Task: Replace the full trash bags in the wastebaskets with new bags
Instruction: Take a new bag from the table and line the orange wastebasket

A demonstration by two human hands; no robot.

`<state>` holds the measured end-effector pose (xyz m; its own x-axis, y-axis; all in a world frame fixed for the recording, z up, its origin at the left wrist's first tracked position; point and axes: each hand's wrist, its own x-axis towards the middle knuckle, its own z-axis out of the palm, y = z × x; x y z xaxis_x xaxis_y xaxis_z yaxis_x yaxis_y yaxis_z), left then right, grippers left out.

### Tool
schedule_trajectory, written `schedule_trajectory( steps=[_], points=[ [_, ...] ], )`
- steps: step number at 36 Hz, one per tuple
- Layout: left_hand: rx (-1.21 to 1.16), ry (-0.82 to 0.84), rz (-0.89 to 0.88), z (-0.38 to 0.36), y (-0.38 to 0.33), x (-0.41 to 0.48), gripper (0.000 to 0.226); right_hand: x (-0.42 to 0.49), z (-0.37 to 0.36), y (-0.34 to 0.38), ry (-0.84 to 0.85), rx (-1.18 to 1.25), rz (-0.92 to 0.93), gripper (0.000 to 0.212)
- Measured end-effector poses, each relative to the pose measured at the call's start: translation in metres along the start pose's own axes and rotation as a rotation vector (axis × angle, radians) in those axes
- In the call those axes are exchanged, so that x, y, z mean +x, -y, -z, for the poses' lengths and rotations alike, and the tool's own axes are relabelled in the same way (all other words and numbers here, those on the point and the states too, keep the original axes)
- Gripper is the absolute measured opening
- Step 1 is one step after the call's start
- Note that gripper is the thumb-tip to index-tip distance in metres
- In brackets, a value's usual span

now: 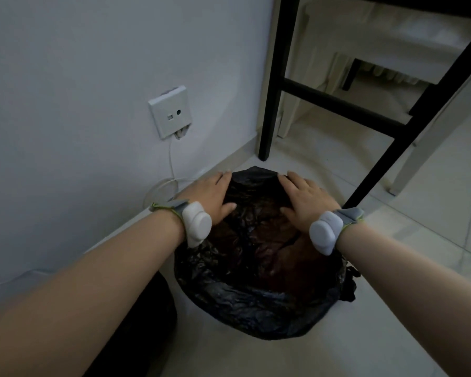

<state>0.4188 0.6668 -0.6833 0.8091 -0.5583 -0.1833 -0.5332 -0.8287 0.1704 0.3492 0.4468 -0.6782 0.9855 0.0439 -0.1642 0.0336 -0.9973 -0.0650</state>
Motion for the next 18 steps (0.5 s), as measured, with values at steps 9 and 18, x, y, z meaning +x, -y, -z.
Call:
schedule_trajectory(
  steps=[9,18],
  points=[
    [0.097,-0.088,0.087,0.002,-0.002,0.000,0.077,0.002,0.008,-0.016,-0.013,0.138,-0.013,0.074],
    [0.035,-0.019,0.130,-0.012,0.004,-0.022,0.068,-0.047,-0.006,-0.051,-0.068,0.332,0.037,0.071]
  ],
)
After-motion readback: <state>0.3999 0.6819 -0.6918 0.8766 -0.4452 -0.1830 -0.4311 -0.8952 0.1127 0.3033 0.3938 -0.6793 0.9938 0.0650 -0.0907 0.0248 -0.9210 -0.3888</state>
